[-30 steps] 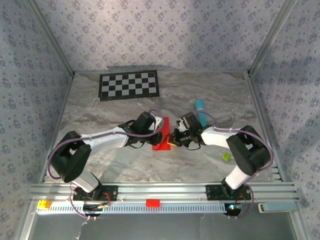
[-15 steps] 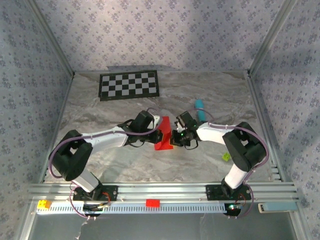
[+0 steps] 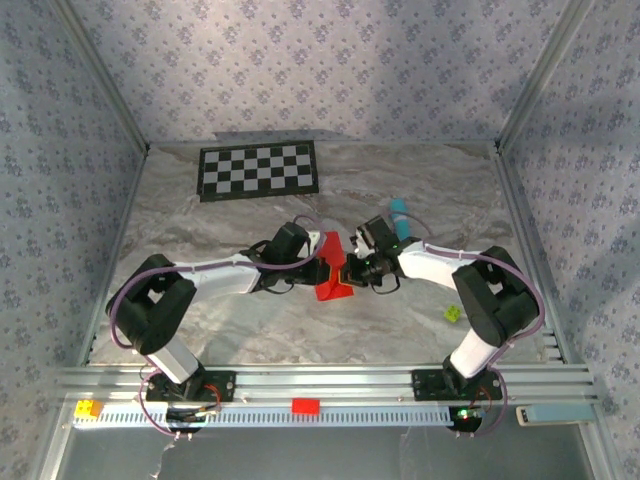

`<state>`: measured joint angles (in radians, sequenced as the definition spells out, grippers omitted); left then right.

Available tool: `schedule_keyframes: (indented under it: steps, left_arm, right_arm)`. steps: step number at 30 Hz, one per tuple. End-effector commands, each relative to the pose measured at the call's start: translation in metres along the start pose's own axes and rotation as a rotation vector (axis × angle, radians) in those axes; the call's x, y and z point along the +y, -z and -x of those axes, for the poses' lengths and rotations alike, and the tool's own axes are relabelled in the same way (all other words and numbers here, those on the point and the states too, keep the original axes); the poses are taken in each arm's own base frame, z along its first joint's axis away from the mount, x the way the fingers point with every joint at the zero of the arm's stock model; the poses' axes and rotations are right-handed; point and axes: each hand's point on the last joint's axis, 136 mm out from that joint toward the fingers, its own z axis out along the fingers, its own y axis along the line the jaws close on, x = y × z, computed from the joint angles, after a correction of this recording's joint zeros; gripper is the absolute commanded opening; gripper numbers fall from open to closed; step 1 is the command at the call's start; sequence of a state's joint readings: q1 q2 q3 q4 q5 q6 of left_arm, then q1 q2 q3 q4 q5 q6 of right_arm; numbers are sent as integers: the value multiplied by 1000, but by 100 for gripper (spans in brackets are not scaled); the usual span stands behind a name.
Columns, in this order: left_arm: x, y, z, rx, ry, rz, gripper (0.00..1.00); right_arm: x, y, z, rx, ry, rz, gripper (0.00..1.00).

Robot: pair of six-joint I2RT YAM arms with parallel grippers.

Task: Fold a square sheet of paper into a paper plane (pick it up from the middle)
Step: Fold the triangle a second time at the center of the table.

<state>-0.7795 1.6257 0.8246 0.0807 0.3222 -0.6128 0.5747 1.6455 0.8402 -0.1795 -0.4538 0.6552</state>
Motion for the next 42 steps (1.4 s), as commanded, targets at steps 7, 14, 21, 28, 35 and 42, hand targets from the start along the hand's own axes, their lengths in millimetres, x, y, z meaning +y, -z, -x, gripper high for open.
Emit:
schedule_keyframes:
  steps: [7,14,21,28,35,42]
  left_arm:
    - [4,-1,1,-3,-10,19,0]
    - [13,-1,0,11,-38,72,0]
    - [24,-2,10,-11,-58,148,0]
    - [39,-5,17,-13,-79,241,0]
    - [46,-5,19,9,-111,297,0]
    - [50,-6,20,23,-132,325,0]
  right_arm:
    - [-26,-18,-14,61,-75,-81,4]
    - [-41,-20,-22,84,-74,-140,4]
    - [-43,-17,-22,87,-62,-157,4]
    - [-42,-17,-22,90,-59,-152,4]
    - [-41,-17,-22,93,-58,-147,4]
    - [-40,-17,-21,93,-59,-143,4]
